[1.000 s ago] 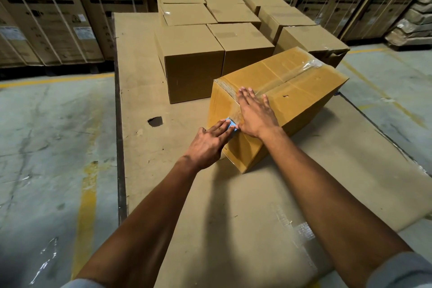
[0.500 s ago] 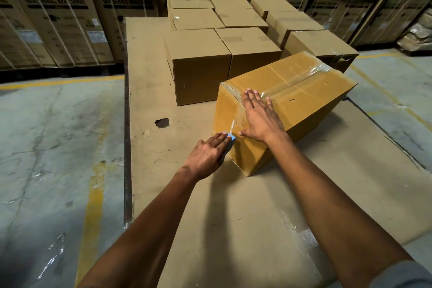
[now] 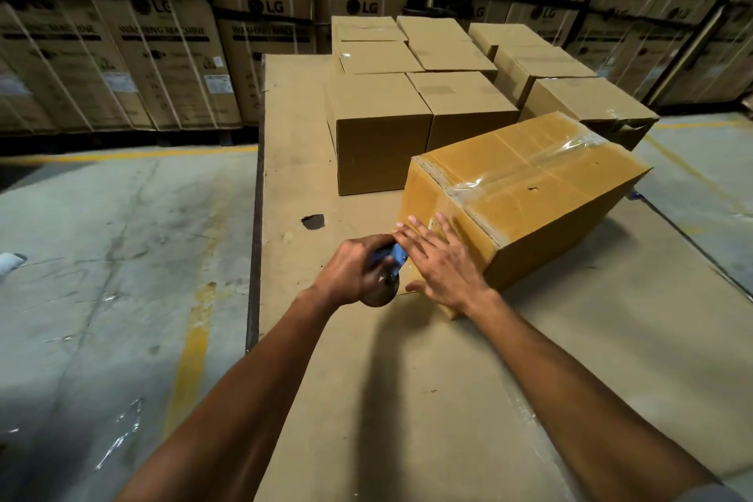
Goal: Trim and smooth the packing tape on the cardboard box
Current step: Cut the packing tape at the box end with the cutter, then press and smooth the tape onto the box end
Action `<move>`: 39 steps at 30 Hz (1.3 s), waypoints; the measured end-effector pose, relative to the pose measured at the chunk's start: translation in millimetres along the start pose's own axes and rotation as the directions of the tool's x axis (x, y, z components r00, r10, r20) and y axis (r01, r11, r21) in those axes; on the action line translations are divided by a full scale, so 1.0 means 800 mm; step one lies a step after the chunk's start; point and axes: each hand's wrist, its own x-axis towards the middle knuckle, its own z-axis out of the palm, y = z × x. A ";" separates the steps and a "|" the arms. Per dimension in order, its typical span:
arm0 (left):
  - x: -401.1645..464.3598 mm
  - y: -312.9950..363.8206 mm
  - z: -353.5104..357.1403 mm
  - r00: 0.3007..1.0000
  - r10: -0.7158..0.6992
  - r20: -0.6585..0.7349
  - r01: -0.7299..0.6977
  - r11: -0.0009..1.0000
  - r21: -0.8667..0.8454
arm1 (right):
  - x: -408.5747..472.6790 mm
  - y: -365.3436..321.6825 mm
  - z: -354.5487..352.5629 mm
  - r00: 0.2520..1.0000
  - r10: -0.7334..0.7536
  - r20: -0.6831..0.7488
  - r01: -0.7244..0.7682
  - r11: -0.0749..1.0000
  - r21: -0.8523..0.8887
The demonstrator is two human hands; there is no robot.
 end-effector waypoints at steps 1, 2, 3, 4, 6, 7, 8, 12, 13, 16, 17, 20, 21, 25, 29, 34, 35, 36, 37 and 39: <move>-0.002 -0.001 -0.005 0.998 -0.058 0.003 0.058 0.996 -0.064 | 0.001 -0.005 0.001 1.000 0.004 -0.011 -0.004 1.000 0.018; -0.003 -0.001 -0.009 0.992 -0.125 0.013 0.125 0.982 -0.143 | 0.002 -0.009 0.002 1.000 0.008 -0.024 -0.007 0.999 0.034; -0.005 0.001 -0.012 0.980 -0.194 0.035 0.197 0.953 -0.230 | 0.004 -0.011 0.002 0.999 0.008 -0.040 -0.006 0.999 0.049; -0.007 0.003 -0.015 0.963 -0.258 0.075 0.268 0.909 -0.318 | 0.007 -0.013 0.001 0.998 0.005 -0.059 -0.001 0.998 0.062; -0.011 0.006 -0.019 0.924 -0.340 0.174 0.381 0.798 -0.466 | 0.012 -0.017 0.001 0.995 0.000 -0.101 0.010 0.995 0.096; -0.014 0.004 -0.021 0.907 -0.364 0.210 0.419 0.740 -0.527 | 0.014 -0.019 0.001 0.992 -0.007 -0.127 0.022 0.993 0.118; -0.017 0.000 -0.021 0.893 -0.382 0.237 0.446 0.686 -0.575 | 0.016 -0.022 0.002 0.989 -0.019 -0.148 0.040 0.989 0.139; -0.026 -0.022 -0.021 0.847 -0.442 0.297 0.517 0.550 -0.656 | 0.022 -0.031 0.014 0.984 -0.050 -0.173 0.088 0.971 0.221; -0.028 -0.028 -0.021 0.837 -0.460 0.297 0.530 0.546 -0.649 | 0.025 -0.035 0.019 0.985 -0.050 -0.167 0.092 0.964 0.250; -0.030 -0.044 -0.022 0.804 -0.530 0.270 0.577 0.583 -0.573 | 0.035 -0.051 0.029 0.988 -0.058 -0.143 0.103 0.938 0.332; -0.031 -0.050 -0.022 0.804 -0.544 0.241 0.580 0.625 -0.522 | 0.037 -0.057 0.032 0.991 -0.059 -0.124 0.099 0.931 0.351; -0.037 -0.067 -0.025 0.827 -0.548 0.128 0.559 0.773 -0.300 | 0.049 -0.075 0.045 0.999 -0.040 -0.022 0.046 0.915 0.401; -0.041 -0.071 -0.026 0.842 -0.530 0.101 0.538 0.812 -0.226 | 0.052 -0.082 0.050 1.000 -0.023 0.013 0.015 0.905 0.425; -0.062 -0.089 -0.023 0.889 -0.418 0.185 0.434 0.900 -0.049 | 0.062 -0.108 0.076 0.992 0.011 0.126 -0.075 0.848 0.524; -0.090 -0.113 -0.005 0.878 -0.381 0.289 0.275 0.897 0.347 | 0.072 -0.130 0.102 0.976 -0.017 0.218 -0.105 0.838 0.535; -0.109 -0.137 0.007 0.924 -0.255 0.285 0.086 0.864 0.496 | 0.081 -0.148 0.121 0.968 0.003 0.250 -0.135 0.849 0.511; -0.110 -0.140 0.008 0.933 -0.234 0.274 0.056 0.845 0.532 | 0.082 -0.152 0.124 0.967 0.008 0.253 -0.139 0.852 0.504; -0.111 -0.141 0.011 0.939 -0.224 0.261 0.039 0.824 0.565 | 0.083 -0.155 0.127 0.967 0.012 0.253 -0.141 0.855 0.499; -0.112 -0.141 0.012 0.943 -0.224 0.246 0.036 0.805 0.593 | 0.084 -0.159 0.128 0.968 0.017 0.252 -0.144 0.857 0.495; -0.112 -0.142 0.015 0.945 -0.242 0.219 0.057 0.783 0.620 | 0.087 -0.166 0.131 0.967 0.032 0.253 -0.158 0.854 0.495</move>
